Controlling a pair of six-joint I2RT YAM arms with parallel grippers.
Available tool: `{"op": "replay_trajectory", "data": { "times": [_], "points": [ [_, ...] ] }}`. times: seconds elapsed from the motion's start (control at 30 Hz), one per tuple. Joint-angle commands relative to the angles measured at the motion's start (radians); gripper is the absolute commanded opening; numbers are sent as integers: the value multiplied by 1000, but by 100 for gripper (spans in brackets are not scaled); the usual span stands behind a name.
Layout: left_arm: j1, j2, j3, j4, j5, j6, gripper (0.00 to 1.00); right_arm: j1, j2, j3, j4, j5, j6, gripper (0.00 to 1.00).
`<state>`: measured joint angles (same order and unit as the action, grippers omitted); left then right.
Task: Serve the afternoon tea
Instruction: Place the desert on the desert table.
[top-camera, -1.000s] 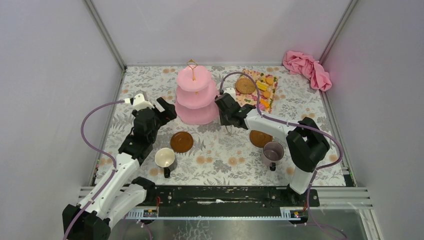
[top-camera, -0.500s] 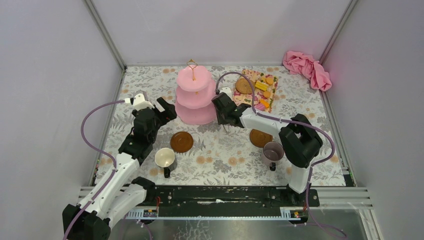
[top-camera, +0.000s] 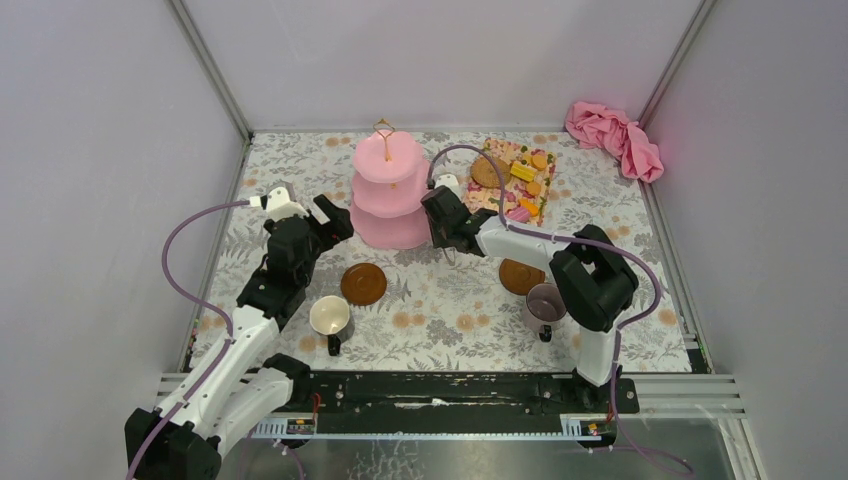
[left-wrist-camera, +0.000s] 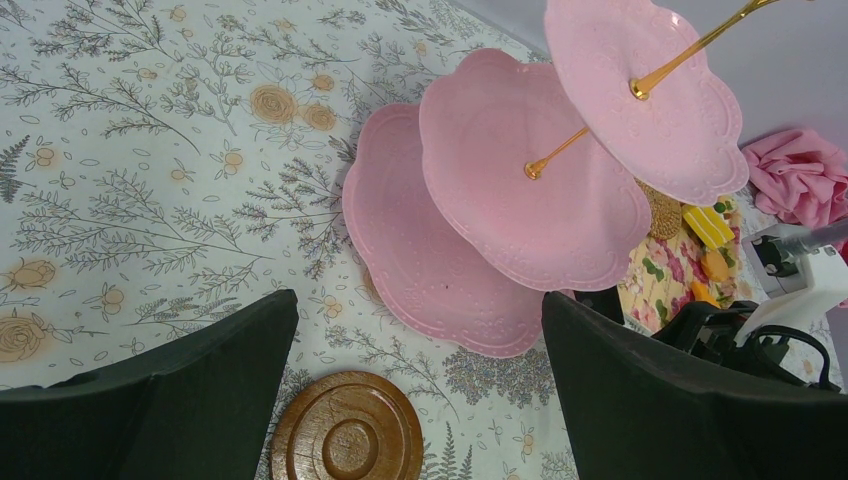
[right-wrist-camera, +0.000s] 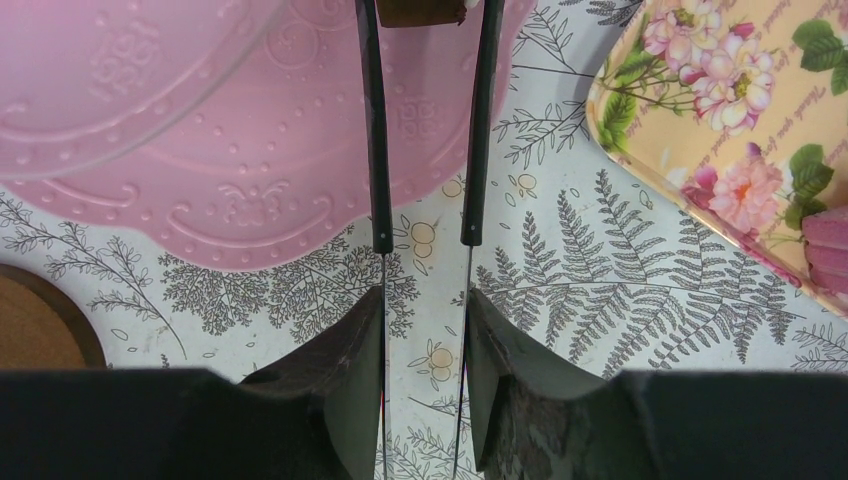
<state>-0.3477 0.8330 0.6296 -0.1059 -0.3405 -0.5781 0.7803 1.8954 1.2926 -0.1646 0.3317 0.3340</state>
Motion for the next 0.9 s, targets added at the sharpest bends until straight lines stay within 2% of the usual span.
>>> {"op": "replay_trajectory", "data": {
  "times": [0.0, 0.53, 0.87],
  "points": [
    [-8, 0, -2, 58, -16, 12, 100, 11, 9, 24, 60, 38, -27, 21],
    [-8, 0, -5, 54, -30, 21, 100, 10, 66, 66, 72, 24, -39, 22],
    [-7, -1, -8, 57, -24, 14, 100, 10, 162, 204, 10, 26, -59, 22]
  ]
}}
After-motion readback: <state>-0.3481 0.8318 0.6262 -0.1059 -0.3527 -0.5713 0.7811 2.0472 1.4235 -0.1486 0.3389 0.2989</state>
